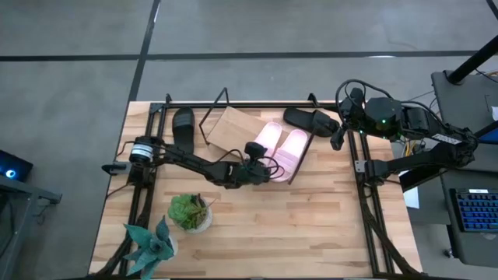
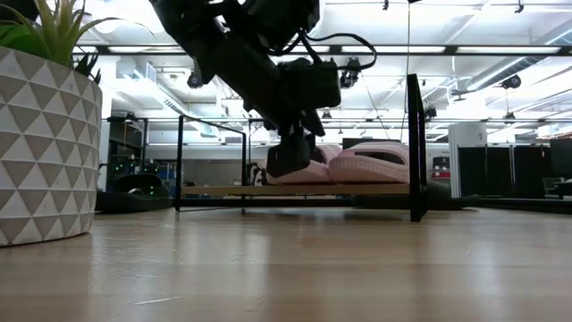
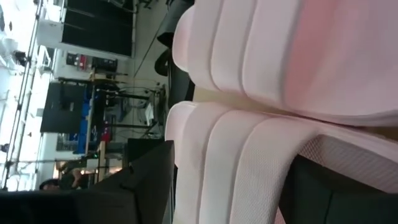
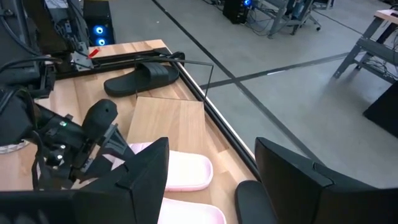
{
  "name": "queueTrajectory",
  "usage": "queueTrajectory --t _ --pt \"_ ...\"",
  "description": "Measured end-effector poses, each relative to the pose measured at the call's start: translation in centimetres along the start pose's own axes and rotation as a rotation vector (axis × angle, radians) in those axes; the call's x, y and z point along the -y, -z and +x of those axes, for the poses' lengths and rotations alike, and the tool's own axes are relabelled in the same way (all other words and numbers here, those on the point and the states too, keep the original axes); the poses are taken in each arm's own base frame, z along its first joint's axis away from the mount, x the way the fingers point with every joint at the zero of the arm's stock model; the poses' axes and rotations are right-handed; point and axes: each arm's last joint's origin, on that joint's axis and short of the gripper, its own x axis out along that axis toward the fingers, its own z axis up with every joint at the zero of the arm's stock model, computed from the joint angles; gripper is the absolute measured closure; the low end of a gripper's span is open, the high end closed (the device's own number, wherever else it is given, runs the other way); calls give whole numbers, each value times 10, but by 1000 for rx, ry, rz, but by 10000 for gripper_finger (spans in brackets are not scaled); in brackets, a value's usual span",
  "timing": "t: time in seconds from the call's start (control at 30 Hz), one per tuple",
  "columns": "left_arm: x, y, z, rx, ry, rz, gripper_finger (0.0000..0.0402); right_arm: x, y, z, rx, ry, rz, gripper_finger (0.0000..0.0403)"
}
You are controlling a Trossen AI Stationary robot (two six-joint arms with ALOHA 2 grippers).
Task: Pick and place slides into the shelf
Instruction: Put the pink slide on the shelf
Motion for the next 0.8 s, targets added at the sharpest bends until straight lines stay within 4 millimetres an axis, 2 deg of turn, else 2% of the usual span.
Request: queueTrajectory --t 0.2,0.8 --pt "3 5 4 33 107 23 175 0 0 0 0 0 0 174" --pt "-15 -2 1 28 195 100 175 0 4 0 -39 2 -9 174"
